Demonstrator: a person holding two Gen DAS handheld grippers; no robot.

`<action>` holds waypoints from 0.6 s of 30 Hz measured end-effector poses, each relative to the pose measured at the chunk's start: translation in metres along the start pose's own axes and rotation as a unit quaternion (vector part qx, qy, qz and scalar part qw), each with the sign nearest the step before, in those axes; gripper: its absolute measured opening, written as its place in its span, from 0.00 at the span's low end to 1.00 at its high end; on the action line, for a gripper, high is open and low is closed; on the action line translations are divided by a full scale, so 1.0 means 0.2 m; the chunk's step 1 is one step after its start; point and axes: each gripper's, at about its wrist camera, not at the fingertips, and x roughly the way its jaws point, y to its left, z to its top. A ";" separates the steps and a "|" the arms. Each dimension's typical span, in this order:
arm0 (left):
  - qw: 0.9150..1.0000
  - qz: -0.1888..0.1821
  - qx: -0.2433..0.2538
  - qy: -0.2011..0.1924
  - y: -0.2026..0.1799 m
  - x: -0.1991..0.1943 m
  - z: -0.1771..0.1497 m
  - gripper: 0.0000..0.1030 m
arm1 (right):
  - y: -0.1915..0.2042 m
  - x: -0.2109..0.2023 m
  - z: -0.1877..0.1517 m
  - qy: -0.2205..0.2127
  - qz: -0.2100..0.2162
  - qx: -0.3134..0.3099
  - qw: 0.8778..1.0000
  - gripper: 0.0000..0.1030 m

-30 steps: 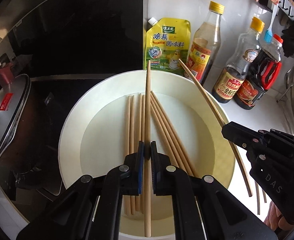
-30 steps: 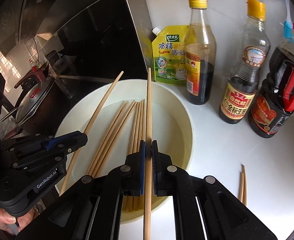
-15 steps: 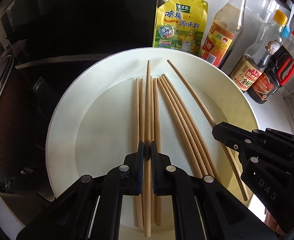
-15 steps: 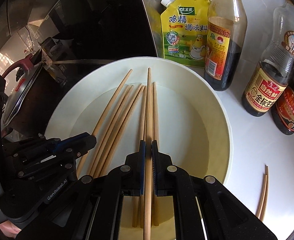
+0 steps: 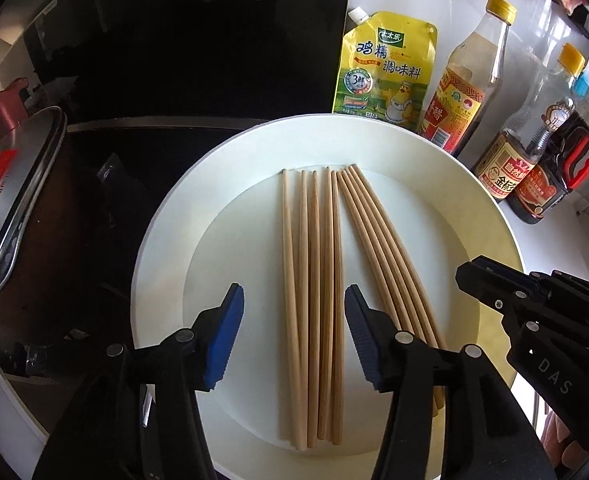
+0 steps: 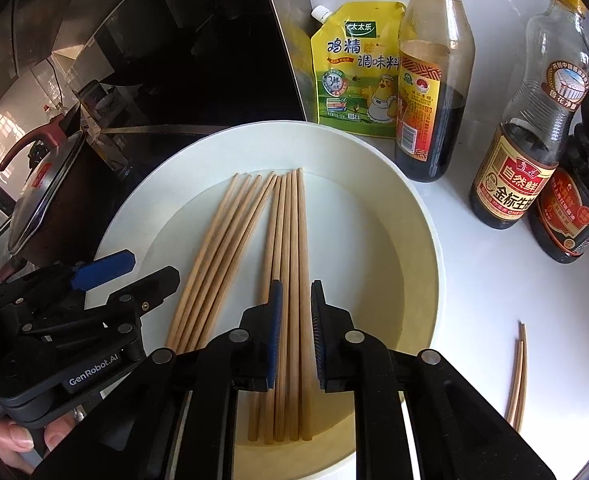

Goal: Organize utensils
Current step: 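Withdraw both open tools from the basin toward the last two chopsticks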

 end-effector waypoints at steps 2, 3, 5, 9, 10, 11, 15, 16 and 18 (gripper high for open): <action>1.000 0.002 -0.003 -0.003 0.01 -0.02 -0.01 0.55 | 0.00 -0.01 -0.01 -0.001 0.001 0.001 1.000 0.16; 1.000 0.003 -0.003 -0.004 0.01 -0.03 -0.01 0.56 | 0.00 -0.02 -0.01 -0.003 0.001 0.000 1.000 0.18; 1.000 0.006 -0.004 -0.007 0.01 -0.06 -0.03 0.56 | 0.00 -0.05 -0.03 -0.006 0.002 0.000 1.000 0.18; 1.000 0.008 -0.008 -0.012 0.01 -0.10 -0.05 0.57 | 0.00 -0.09 -0.05 -0.010 0.002 -0.001 1.000 0.21; 1.000 0.009 -0.008 -0.014 0.01 -0.12 -0.06 0.57 | 0.00 -0.10 -0.07 -0.012 0.002 0.000 1.000 0.23; 1.000 0.010 -0.008 -0.016 0.01 -0.13 -0.07 0.57 | 0.00 -0.11 -0.08 -0.014 0.003 0.000 1.000 0.23; 1.000 0.010 -0.007 -0.023 -0.02 -0.19 -0.10 0.59 | -0.01 -0.17 -0.12 -0.020 0.004 0.004 1.000 0.23; 1.000 0.010 -0.007 -0.024 -0.03 -0.20 -0.11 0.59 | -0.02 -0.18 -0.13 -0.021 0.004 0.005 1.000 0.23; 1.000 0.010 -0.006 -0.027 -0.05 -0.22 -0.12 0.60 | -0.03 -0.21 -0.16 -0.024 0.004 0.009 1.000 0.24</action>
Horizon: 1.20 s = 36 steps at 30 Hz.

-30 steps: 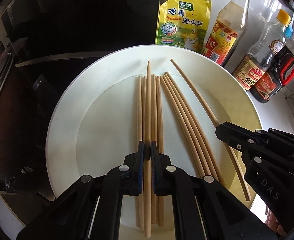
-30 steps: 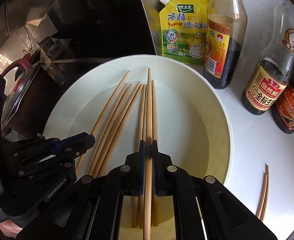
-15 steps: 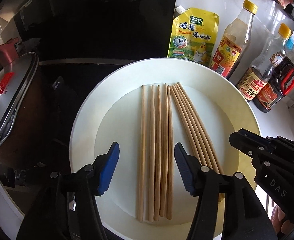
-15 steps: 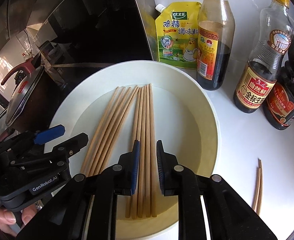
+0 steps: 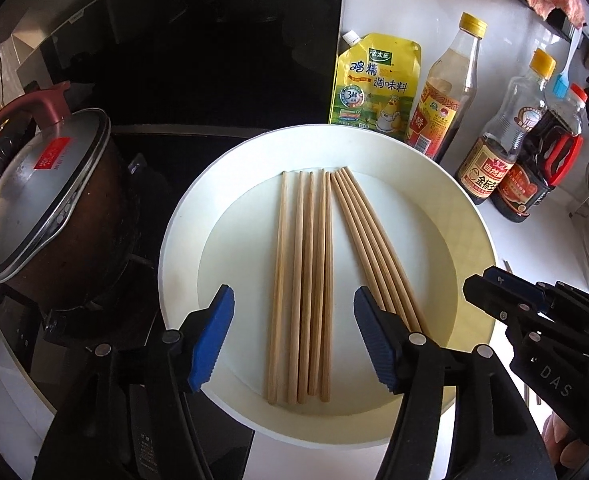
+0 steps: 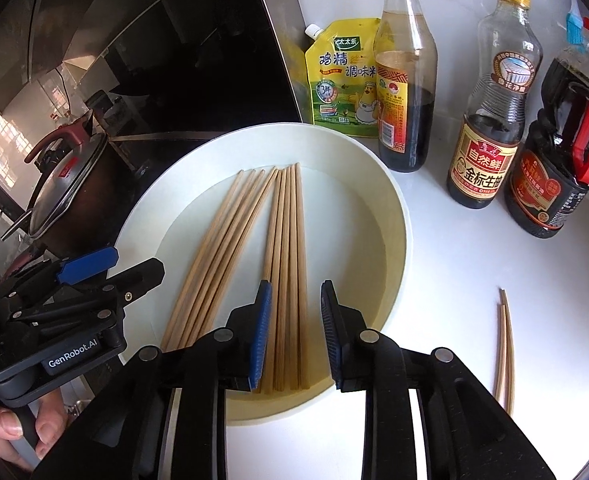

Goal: Organize utensils
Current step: 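Withdraw both open tools from the basin toward the last two chopsticks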

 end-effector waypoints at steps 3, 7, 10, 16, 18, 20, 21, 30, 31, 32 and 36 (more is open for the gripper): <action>1.000 0.002 -0.001 -0.002 -0.03 -0.03 -0.03 0.69 | -0.03 -0.04 -0.04 -0.002 -0.001 0.006 1.000 0.25; 1.000 -0.002 -0.001 0.000 -0.07 -0.04 -0.06 0.72 | -0.08 -0.11 -0.10 -0.007 -0.007 0.012 1.000 0.32; 1.000 -0.007 0.001 0.002 -0.12 -0.06 -0.09 0.73 | -0.13 -0.16 -0.15 -0.009 -0.015 0.015 1.000 0.33; 1.000 -0.013 0.001 0.004 -0.23 -0.09 -0.15 0.81 | -0.26 -0.26 -0.28 -0.006 -0.029 0.034 0.999 0.40; 1.000 -0.014 0.004 0.003 -0.27 -0.10 -0.17 0.83 | -0.31 -0.29 -0.32 -0.005 -0.036 0.040 0.999 0.42; 1.000 -0.016 0.007 0.003 -0.31 -0.12 -0.19 0.84 | -0.36 -0.33 -0.36 -0.006 -0.044 0.047 0.998 0.44; 1.000 -0.017 0.008 0.002 -0.33 -0.12 -0.19 0.85 | -0.39 -0.34 -0.38 -0.007 -0.048 0.051 0.998 0.46; 0.998 -0.039 0.041 0.012 -0.56 -0.14 -0.30 0.89 | -0.61 -0.46 -0.56 -0.015 -0.092 0.067 0.993 0.48; 0.998 -0.042 0.047 0.013 -0.59 -0.14 -0.31 0.89 | -0.64 -0.46 -0.58 -0.015 -0.098 0.067 0.993 0.48; 0.998 -0.045 0.051 0.013 -0.62 -0.14 -0.32 0.89 | -0.66 -0.47 -0.60 -0.014 -0.102 0.068 0.992 0.48; 0.996 -0.055 0.067 0.012 -0.72 -0.15 -0.37 0.90 | -0.76 -0.47 -0.68 -0.009 -0.114 0.079 0.990 0.48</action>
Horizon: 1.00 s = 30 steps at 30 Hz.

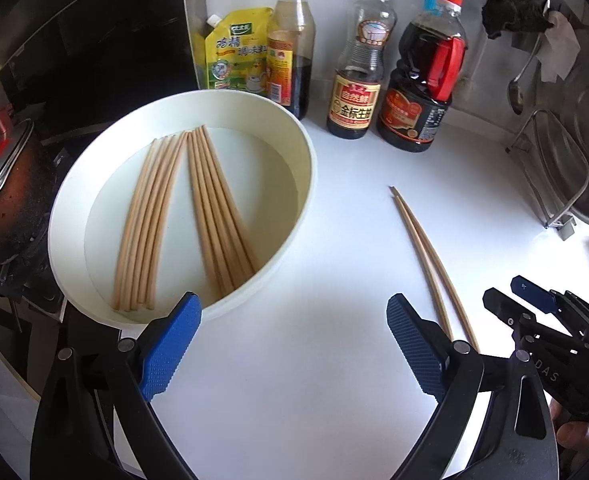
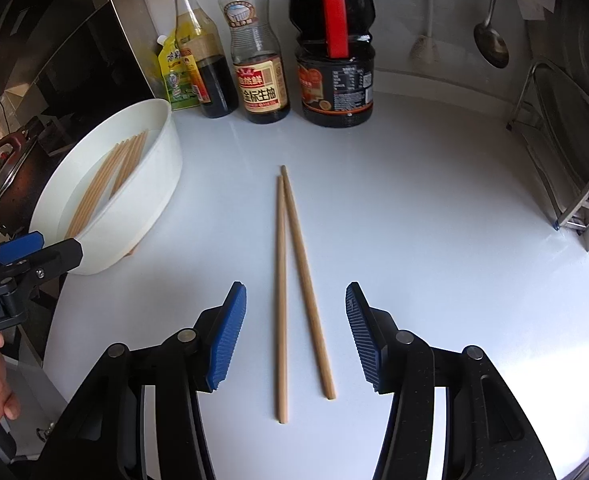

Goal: Organize utensils
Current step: 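Withdraw both open tools from the basin toward the last two chopsticks, then close the right tool on one of the last chopsticks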

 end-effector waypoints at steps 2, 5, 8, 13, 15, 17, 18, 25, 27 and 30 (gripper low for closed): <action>1.000 -0.004 0.008 0.000 -0.05 0.00 -0.01 0.90 | -0.03 0.02 -0.03 0.005 -0.003 0.004 1.000 0.48; 1.000 -0.009 0.018 0.002 -0.12 0.01 -0.02 0.90 | -0.07 0.04 -0.05 0.006 -0.008 0.003 1.000 0.48; 1.000 -0.013 0.023 0.005 -0.18 0.04 -0.04 0.91 | -0.09 0.08 -0.07 0.006 -0.014 -0.008 1.000 0.48; 0.999 -0.015 0.030 0.017 -0.26 0.10 -0.07 0.91 | -0.10 0.17 -0.06 0.006 -0.014 -0.028 0.999 0.48; 0.999 -0.014 0.034 0.019 -0.29 0.12 -0.08 0.91 | -0.09 0.20 -0.06 0.006 -0.012 -0.037 0.999 0.48; 0.999 -0.012 0.036 0.022 -0.31 0.14 -0.09 0.91 | -0.09 0.24 -0.06 0.008 -0.013 -0.047 0.999 0.48; 0.999 -0.011 0.035 0.023 -0.31 0.15 -0.08 0.91 | -0.09 0.26 -0.06 0.009 -0.014 -0.052 0.999 0.48; 0.999 -0.002 0.022 0.024 -0.32 0.20 -0.07 0.91 | -0.08 0.32 -0.05 0.002 -0.007 -0.079 0.997 0.48; 1.000 -0.001 0.017 0.024 -0.33 0.21 -0.07 0.91 | -0.06 0.33 -0.05 -0.004 -0.013 -0.095 0.995 0.45; 1.000 0.001 0.017 0.023 -0.34 0.22 -0.07 0.91 | -0.05 0.32 -0.05 -0.014 -0.011 -0.110 0.994 0.23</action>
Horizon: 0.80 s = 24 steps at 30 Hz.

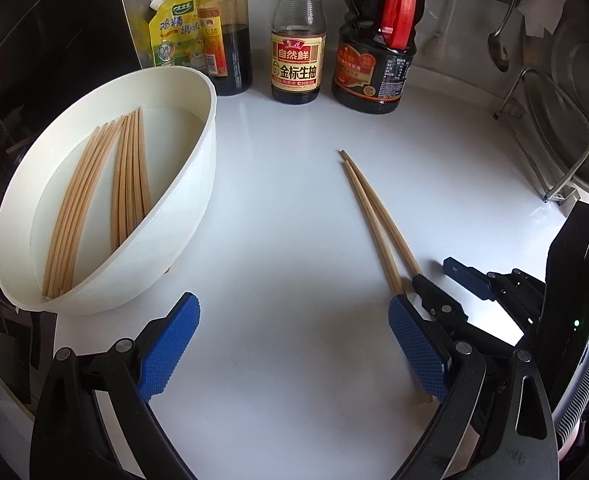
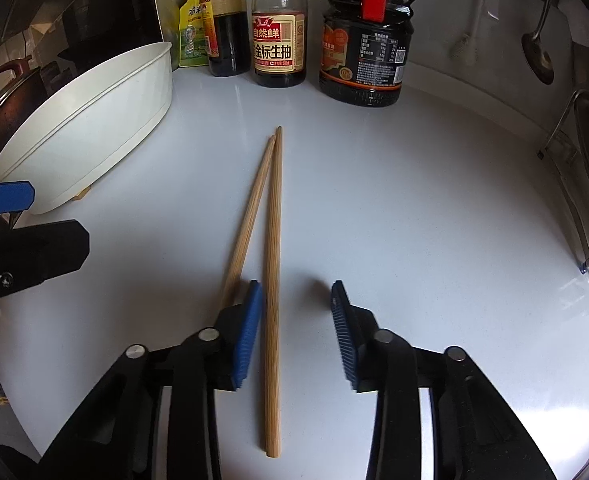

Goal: Organize utensils
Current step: 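Close the right tool on one of the last chopsticks, then lift the chopstick with the right tool while the left tool pinches the other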

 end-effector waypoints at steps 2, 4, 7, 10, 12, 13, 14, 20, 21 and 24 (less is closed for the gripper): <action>1.000 0.002 0.002 -0.001 -0.02 0.01 0.00 0.91 | 0.00 0.00 0.00 -0.005 0.000 -0.009 1.000 0.11; 1.000 0.003 0.004 0.000 -0.04 0.02 0.00 0.91 | 0.00 0.00 -0.01 -0.008 0.003 -0.012 1.000 0.06; 1.000 0.008 0.008 -0.005 -0.08 0.05 0.01 0.91 | -0.01 -0.01 -0.02 -0.013 0.002 -0.006 1.000 0.06; 1.000 0.013 0.015 -0.005 -0.13 0.09 0.01 0.91 | -0.06 -0.03 -0.05 -0.012 -0.003 0.008 1.000 0.06; 1.000 0.011 0.016 -0.002 -0.15 0.12 0.01 0.91 | -0.10 -0.05 -0.08 -0.011 -0.010 0.017 1.000 0.06; 1.000 0.011 0.016 -0.002 -0.17 0.13 0.01 0.91 | -0.12 -0.06 -0.10 -0.010 -0.012 0.021 1.000 0.06; 1.000 0.012 0.018 -0.003 -0.18 0.14 0.01 0.91 | -0.14 -0.07 -0.12 -0.009 -0.015 0.027 0.999 0.06; 1.000 0.017 0.024 0.006 -0.24 0.23 0.00 0.91 | -0.28 -0.15 -0.23 -0.002 -0.035 0.062 0.997 0.06; 1.000 0.018 0.025 0.006 -0.25 0.24 0.00 0.91 | -0.29 -0.16 -0.24 -0.001 -0.037 0.066 0.997 0.06; 0.999 0.026 0.030 0.006 -0.27 0.26 -0.01 0.91 | -0.31 -0.17 -0.26 0.001 -0.041 0.069 0.997 0.06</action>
